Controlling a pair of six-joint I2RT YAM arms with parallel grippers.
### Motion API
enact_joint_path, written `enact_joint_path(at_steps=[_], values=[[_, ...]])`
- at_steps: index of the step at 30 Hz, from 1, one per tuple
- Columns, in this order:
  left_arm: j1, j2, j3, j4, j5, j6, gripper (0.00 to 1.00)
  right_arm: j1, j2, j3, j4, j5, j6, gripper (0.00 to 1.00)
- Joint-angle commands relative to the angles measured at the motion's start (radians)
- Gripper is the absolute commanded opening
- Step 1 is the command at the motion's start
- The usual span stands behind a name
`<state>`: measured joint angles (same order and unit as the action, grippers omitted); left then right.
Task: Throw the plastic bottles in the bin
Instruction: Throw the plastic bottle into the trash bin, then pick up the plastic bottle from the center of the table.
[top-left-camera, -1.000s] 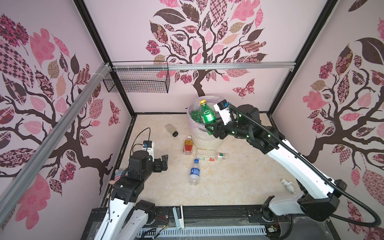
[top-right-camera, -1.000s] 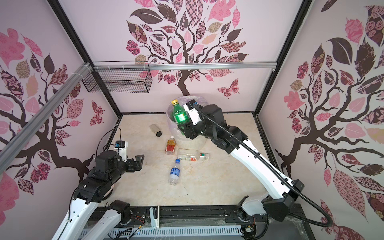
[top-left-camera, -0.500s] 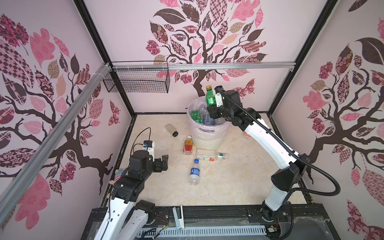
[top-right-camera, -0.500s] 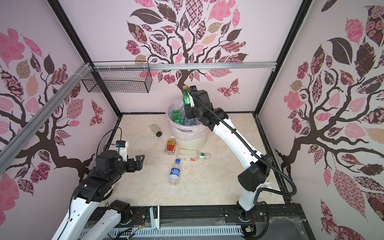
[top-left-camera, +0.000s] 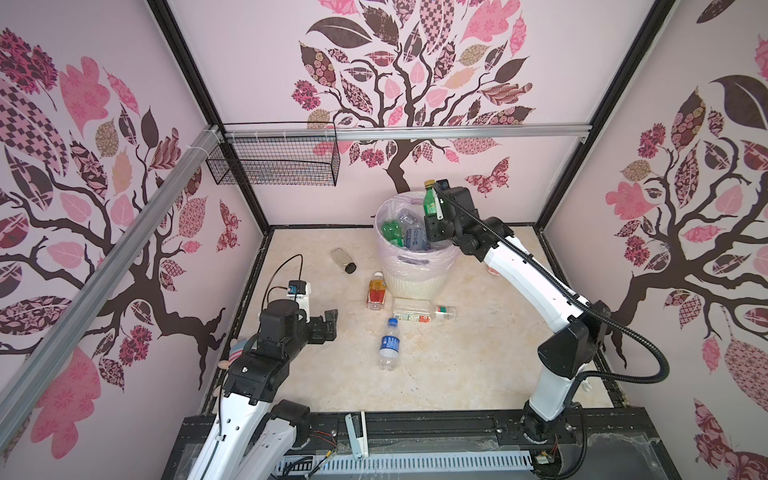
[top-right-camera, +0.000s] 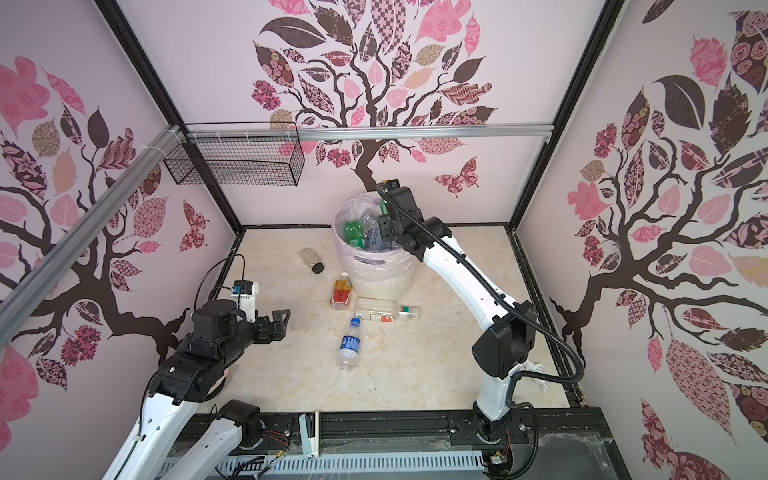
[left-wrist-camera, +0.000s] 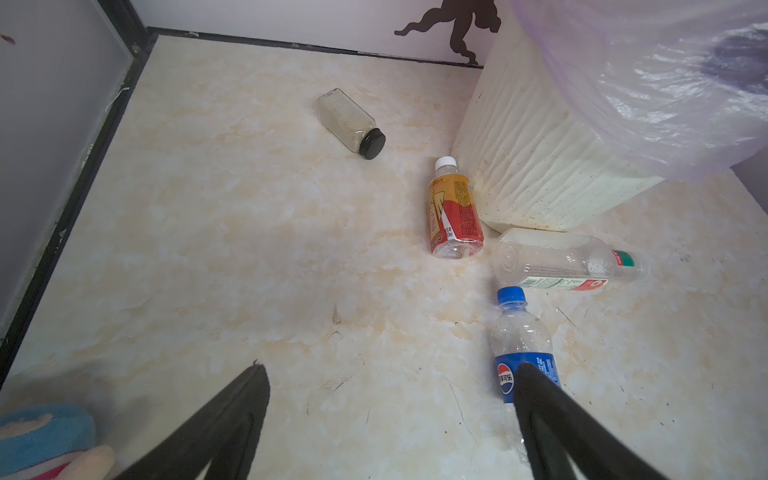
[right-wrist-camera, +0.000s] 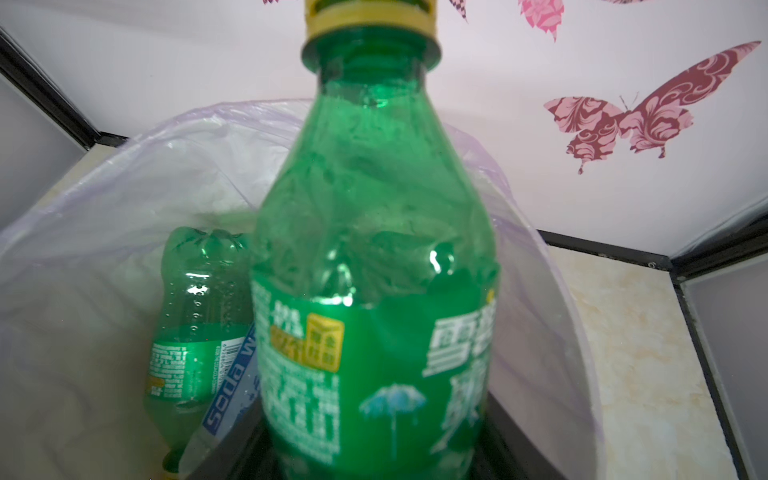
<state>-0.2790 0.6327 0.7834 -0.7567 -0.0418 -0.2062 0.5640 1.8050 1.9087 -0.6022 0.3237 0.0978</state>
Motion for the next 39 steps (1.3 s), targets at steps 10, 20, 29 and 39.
enact_joint_path(at_steps=[10, 20, 29, 39], values=[[0.006, 0.022, -0.024, 0.014, 0.042, 0.001, 0.95, -0.009, -0.063, -0.004, 0.004, 0.018, 0.000, 0.75], [0.005, 0.044, -0.036, 0.050, 0.182, -0.005, 0.96, -0.010, -0.235, -0.100, 0.036, -0.066, -0.005, 0.86], [0.000, 0.114, -0.028, 0.065, 0.351, -0.048, 0.96, -0.010, -0.610, -0.504, 0.151, -0.103, 0.066, 0.90], [-0.163, 0.193, -0.069, 0.133, 0.325, -0.143, 0.93, -0.009, -0.863, -0.889, 0.142, -0.087, 0.200, 0.90]])
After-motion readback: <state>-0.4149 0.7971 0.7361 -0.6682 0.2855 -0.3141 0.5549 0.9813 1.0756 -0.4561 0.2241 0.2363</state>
